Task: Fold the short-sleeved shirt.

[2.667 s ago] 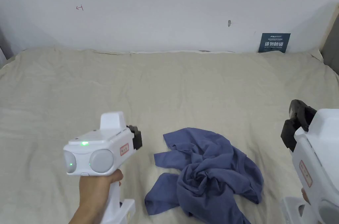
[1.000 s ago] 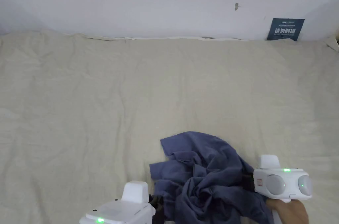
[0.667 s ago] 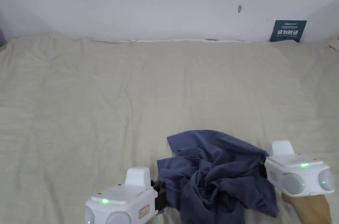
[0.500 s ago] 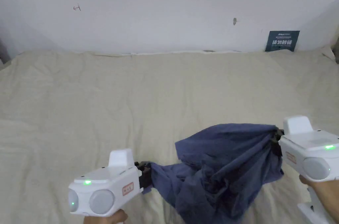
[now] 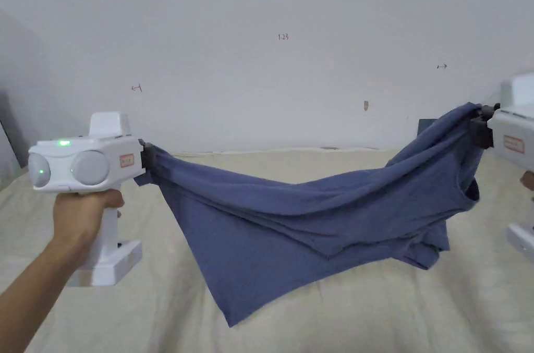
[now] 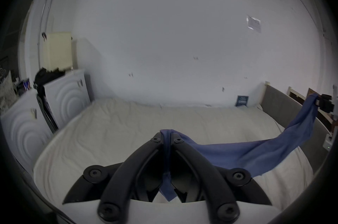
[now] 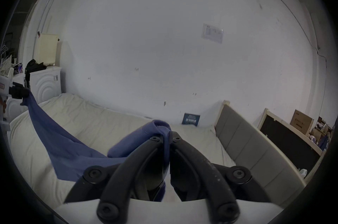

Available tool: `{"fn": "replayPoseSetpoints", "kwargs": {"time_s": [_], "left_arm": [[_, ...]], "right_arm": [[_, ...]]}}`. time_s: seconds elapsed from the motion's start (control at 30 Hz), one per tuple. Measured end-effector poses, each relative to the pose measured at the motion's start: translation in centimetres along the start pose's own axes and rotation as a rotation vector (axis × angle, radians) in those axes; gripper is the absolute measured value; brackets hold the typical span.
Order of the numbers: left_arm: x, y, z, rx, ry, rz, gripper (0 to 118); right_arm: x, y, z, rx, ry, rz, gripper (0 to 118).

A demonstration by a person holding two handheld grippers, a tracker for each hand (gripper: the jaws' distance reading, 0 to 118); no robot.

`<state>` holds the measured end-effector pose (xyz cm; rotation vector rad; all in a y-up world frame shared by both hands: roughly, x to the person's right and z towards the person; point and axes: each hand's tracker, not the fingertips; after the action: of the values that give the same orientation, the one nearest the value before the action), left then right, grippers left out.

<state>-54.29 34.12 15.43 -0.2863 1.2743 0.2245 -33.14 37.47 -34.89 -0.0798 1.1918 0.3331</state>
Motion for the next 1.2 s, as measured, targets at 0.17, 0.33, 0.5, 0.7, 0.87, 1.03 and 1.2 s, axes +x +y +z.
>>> {"fn": "replayPoseSetpoints", "kwargs": {"time_s": [0.17, 0.33, 0.5, 0.7, 0.87, 1.03, 1.2], "left_arm": [[-1.4, 5.6, -3.3, 0.063, 0.068, 0.018, 6], [-2.7, 8.1, -7.0, 0.105, 0.123, 0.05, 6], [-3.1, 5.3, -9.1, 0.078, 0.148, 0.094, 6], [-4.8, -2.3, -12.7, -0.05, 0.173, 0.057, 6], [-5.6, -10.8, -12.2, -0.196, 0.184, 0.059, 6], [-6.8, -20.0, -10.9, -0.351, 0.19, 0.082, 6], [-6.8, -27.1, -6.2, -0.439, 0.171, 0.077, 6]], "right_arm": [[1.0, 3.7, -2.7, 0.045, -0.011, -0.037, 7], [0.9, 4.9, -6.4, 0.063, -0.001, -0.086, 7], [-0.5, 2.5, -10.5, 0.011, 0.025, -0.165, 7], [-3.8, -4.9, -14.3, -0.152, 0.062, -0.185, 7], [-6.4, -14.0, -14.9, -0.317, 0.082, -0.204, 7], [-8.1, -23.1, -12.3, -0.496, 0.078, -0.305, 7], [-8.2, -30.5, -7.8, -0.597, 0.067, -0.418, 7]]}}
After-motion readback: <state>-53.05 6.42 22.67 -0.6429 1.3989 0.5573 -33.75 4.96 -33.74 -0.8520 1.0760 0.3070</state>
